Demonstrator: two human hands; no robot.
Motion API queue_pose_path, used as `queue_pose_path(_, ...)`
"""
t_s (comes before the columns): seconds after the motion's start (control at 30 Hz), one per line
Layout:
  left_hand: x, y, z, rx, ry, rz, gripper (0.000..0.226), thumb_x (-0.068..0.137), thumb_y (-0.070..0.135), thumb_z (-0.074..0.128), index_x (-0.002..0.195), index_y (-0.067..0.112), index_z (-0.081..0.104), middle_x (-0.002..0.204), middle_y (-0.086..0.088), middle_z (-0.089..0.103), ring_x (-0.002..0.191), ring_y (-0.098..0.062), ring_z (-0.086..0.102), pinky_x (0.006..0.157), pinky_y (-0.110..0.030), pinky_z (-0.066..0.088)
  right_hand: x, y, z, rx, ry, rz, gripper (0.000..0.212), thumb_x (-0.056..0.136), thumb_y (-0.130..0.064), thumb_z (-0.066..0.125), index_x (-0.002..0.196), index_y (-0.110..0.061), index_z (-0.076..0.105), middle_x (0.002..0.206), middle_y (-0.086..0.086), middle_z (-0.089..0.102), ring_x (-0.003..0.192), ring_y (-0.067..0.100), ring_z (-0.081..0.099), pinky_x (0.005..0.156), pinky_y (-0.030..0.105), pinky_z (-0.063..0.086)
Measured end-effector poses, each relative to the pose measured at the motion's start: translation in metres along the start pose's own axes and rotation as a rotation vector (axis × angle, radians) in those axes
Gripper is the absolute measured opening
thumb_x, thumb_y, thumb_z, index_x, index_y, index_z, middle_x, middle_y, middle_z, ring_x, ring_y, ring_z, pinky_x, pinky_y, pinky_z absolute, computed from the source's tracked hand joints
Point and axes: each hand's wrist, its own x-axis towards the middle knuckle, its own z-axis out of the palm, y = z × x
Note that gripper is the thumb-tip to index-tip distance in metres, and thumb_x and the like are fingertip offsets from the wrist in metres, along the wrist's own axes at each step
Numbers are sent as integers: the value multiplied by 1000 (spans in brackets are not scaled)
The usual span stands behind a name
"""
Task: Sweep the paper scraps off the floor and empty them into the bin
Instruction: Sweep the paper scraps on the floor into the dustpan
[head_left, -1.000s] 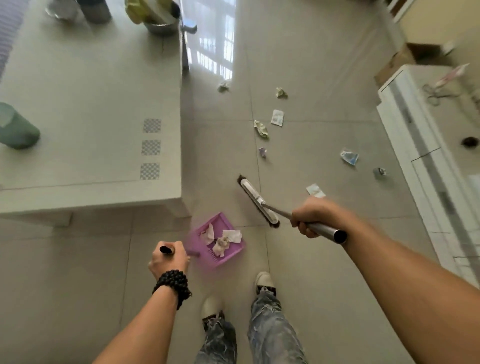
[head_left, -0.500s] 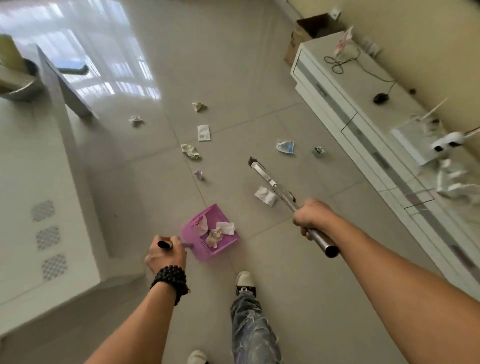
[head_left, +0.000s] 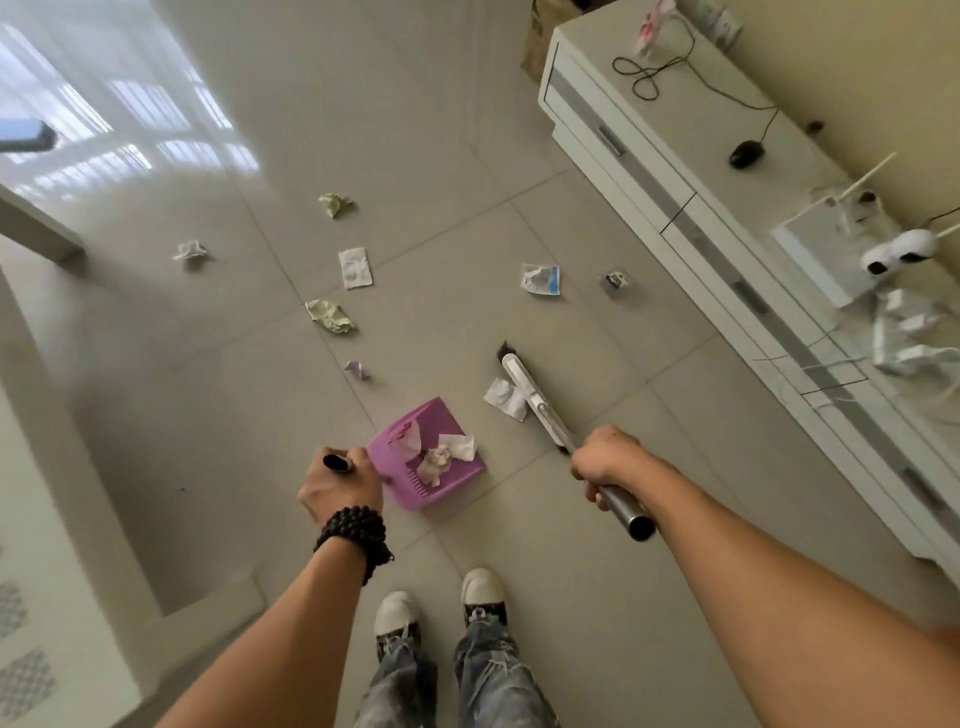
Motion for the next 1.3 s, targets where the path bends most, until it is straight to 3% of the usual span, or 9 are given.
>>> queue_pose_path(0.1,14,16,13,29,-28,17,21,96,27,54,96,10,66,93,-22,76,93,-36,73,83,-37,56,0,-23,7,-53,-120,-20,6,80,-7,53,76,-4,57,38,5,62,31,19,56,49,27,54)
queue_pose_path(0.2,23,40,26,100,-125,68,21,98,26,54,98,8,63,99,-22,76,98,-38,71,87,-43,55,-3,-48,-9,135,-258,43,15,85,4,48,72,-3,52,29,3,46,21,12,41,33,14,37)
queue_pose_path(0.37,41,79,28,100,-148,55,23,97,26,53,96,7,66,97,-23,76,98,-36,70,92,-39,53,-16,-82,-62,368,-307,99,17,92,5,41,78,-3,48,31,-1,38,21,4,34,27,8,28)
queue_pose_path(0.57,62,120,22,6,-173,51,23,94,30,55,101,11,67,98,-22,77,99,-37,74,101,-47,56,-10,-101,-109,363,-70,25,11,80,8,49,78,0,57,34,2,46,25,11,42,34,16,37)
queue_pose_path(0.73,63,178,40,-46,-153,78,16,92,28,53,78,21,57,90,-20,77,89,-35,74,89,-40,58,18,-99,-147,343,132,-43,23,73,-1,59,95,-4,63,63,15,69,42,23,58,46,29,51)
queue_pose_path(0.87,73,225,75,-42,-143,106,18,89,29,55,87,13,64,91,-20,77,91,-36,75,94,-43,59,60,-109,-186,301,249,-64,32,75,-3,64,107,-7,62,74,16,74,50,25,68,55,38,61)
queue_pose_path(1.07,95,266,126,-17,-124,141,9,86,25,59,86,19,65,71,-10,77,59,-24,77,84,-43,65,133,-133,-232,248,242,-66,29,78,-4,62,106,-3,63,70,13,72,60,26,73,62,40,64)
queue_pose_path(1.2,102,282,153,-3,-93,148,7,86,24,59,83,20,64,80,-12,77,57,-26,77,78,-41,66,167,-146,-225,177,189,-87,30,75,1,64,105,2,64,87,20,75,76,32,74,71,44,63)
queue_pose_path(1.3,108,296,170,11,-73,140,11,85,26,58,82,18,64,81,-15,78,58,-28,77,75,-39,66,182,-149,-210,133,121,-88,21,78,0,59,99,-1,62,90,20,74,69,32,73,63,41,63)
